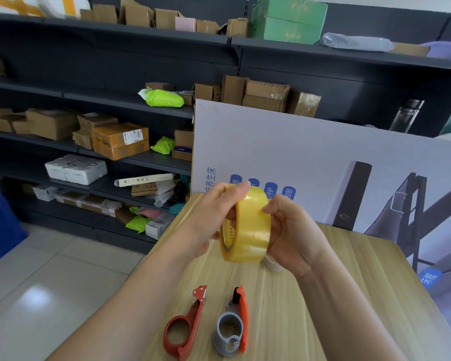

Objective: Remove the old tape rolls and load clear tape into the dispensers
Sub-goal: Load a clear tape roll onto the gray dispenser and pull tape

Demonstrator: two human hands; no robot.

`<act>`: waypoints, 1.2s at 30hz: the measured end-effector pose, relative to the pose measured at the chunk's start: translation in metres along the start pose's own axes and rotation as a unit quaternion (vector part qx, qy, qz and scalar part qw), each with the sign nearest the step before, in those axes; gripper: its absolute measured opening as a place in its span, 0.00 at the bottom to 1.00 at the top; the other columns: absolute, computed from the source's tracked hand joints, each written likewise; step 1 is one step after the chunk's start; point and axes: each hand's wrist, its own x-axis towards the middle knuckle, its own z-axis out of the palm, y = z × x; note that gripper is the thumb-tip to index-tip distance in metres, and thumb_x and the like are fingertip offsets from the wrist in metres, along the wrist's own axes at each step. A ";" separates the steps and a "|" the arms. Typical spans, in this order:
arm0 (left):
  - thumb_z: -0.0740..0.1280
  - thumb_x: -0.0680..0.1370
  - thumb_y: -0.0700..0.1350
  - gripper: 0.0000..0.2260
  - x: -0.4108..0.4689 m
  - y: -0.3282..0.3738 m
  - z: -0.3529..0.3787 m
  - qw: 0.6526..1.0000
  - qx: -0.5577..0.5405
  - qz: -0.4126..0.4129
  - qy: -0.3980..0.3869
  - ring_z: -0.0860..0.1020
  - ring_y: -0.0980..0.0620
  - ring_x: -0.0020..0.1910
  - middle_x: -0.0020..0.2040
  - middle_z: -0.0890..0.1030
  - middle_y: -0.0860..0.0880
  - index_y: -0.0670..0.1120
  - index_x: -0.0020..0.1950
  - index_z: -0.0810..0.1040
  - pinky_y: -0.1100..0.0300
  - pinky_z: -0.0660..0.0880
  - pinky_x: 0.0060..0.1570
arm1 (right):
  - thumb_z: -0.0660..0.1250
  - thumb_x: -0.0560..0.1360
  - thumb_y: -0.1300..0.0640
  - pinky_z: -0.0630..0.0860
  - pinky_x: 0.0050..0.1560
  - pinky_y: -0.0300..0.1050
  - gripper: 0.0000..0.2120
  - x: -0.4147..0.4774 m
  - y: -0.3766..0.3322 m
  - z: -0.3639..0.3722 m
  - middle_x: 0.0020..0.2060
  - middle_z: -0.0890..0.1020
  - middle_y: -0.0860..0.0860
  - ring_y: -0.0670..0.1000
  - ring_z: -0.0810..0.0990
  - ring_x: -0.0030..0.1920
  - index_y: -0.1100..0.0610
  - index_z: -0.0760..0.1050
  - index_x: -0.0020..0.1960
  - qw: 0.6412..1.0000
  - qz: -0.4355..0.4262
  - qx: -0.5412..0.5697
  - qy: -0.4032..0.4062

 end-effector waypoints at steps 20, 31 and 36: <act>0.55 0.68 0.73 0.29 -0.003 -0.007 0.000 0.998 -0.008 0.047 -0.044 0.79 0.52 0.56 0.57 0.79 0.52 0.58 0.61 0.72 0.50 0.75 0.60 | 0.61 0.64 0.60 0.80 0.49 0.56 0.19 -0.004 -0.001 -0.007 0.48 0.83 0.63 0.60 0.84 0.45 0.66 0.79 0.51 0.999 -0.023 -0.042 -0.025; 0.65 0.68 0.61 0.15 -0.004 -0.002 0.004 0.999 -0.041 0.028 -0.012 0.75 0.55 0.36 0.34 0.75 0.55 0.52 0.45 0.75 0.52 0.72 0.46 | 0.63 0.64 0.63 0.81 0.35 0.48 0.22 -0.014 -0.004 0.000 0.45 0.84 0.63 0.58 0.86 0.41 0.68 0.75 0.57 0.999 -0.005 -0.010 -0.042; 0.65 0.67 0.63 0.18 -0.003 -0.003 0.006 0.999 -0.045 -0.013 -0.013 0.76 0.51 0.41 0.38 0.76 0.51 0.51 0.45 0.75 0.44 0.74 0.53 | 0.59 0.65 0.61 0.83 0.45 0.54 0.23 -0.015 -0.001 -0.003 0.51 0.83 0.65 0.59 0.85 0.49 0.67 0.76 0.57 1.000 -0.010 -0.015 -0.026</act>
